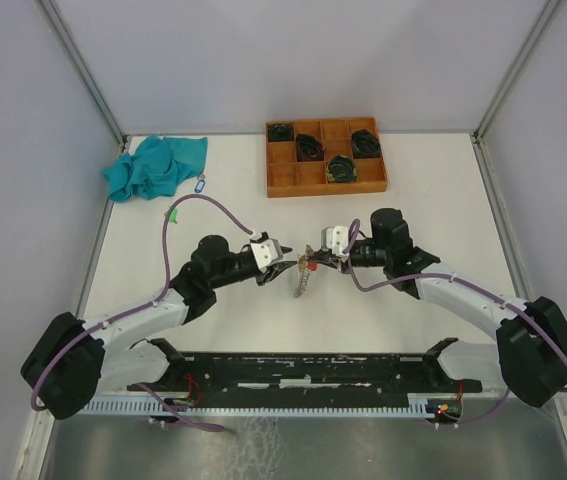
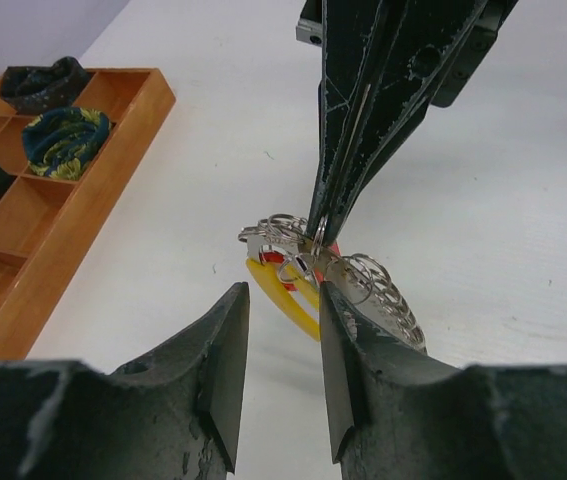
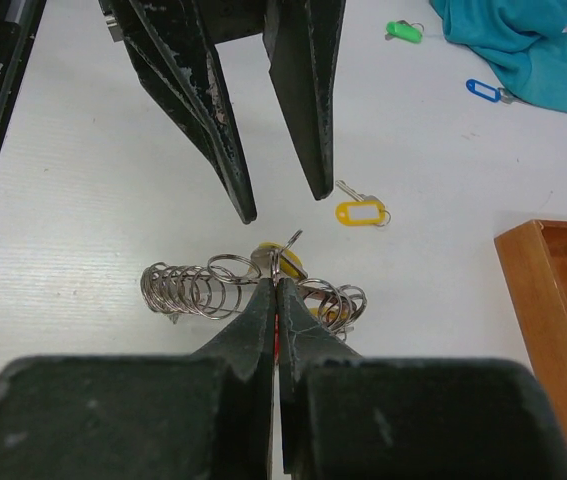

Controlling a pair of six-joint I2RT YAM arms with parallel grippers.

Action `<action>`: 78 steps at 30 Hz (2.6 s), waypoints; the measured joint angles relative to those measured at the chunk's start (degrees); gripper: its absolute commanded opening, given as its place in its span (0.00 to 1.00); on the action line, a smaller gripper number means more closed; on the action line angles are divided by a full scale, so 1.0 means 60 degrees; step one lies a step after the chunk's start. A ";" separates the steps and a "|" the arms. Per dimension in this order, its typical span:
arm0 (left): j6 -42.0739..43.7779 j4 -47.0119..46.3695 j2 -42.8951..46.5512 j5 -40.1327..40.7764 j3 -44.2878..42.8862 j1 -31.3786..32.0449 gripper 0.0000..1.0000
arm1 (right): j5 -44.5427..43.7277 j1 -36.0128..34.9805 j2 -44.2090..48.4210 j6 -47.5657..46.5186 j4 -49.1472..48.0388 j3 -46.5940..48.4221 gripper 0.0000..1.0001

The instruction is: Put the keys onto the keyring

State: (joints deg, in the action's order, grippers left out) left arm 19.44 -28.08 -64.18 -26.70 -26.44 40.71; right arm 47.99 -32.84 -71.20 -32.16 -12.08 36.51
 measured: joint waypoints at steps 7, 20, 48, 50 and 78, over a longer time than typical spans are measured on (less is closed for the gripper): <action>-0.0546 -0.0940 -0.0142 -0.0408 0.0062 -0.0204 0.43 | 0.0098 0.0055 0.0004 0.0186 -0.0280 -0.0073 0.01; -0.0845 -0.1457 -0.0619 -0.1519 0.0098 -0.0641 0.33 | 0.0597 0.0066 0.0004 0.0229 -0.0408 -0.0091 0.01; -0.0849 -0.1155 -0.1843 -0.3413 -0.0586 -0.1002 0.03 | 0.0922 0.0164 0.0219 0.0823 -0.0878 -0.0288 0.01; -0.0849 -0.1126 -0.1978 -0.3493 -0.0659 -0.1005 0.03 | 0.0929 0.0164 0.0215 0.1086 -0.1195 -0.0364 0.01; -0.1246 -0.3144 -0.0630 -0.2656 0.0885 -0.0903 0.35 | 0.0535 0.0120 -0.0044 0.1993 -0.2958 -0.0627 0.01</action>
State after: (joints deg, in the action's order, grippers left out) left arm 11.97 -46.94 -67.96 -42.63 -21.12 35.29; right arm 51.20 -32.12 -71.46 -20.21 -29.82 32.75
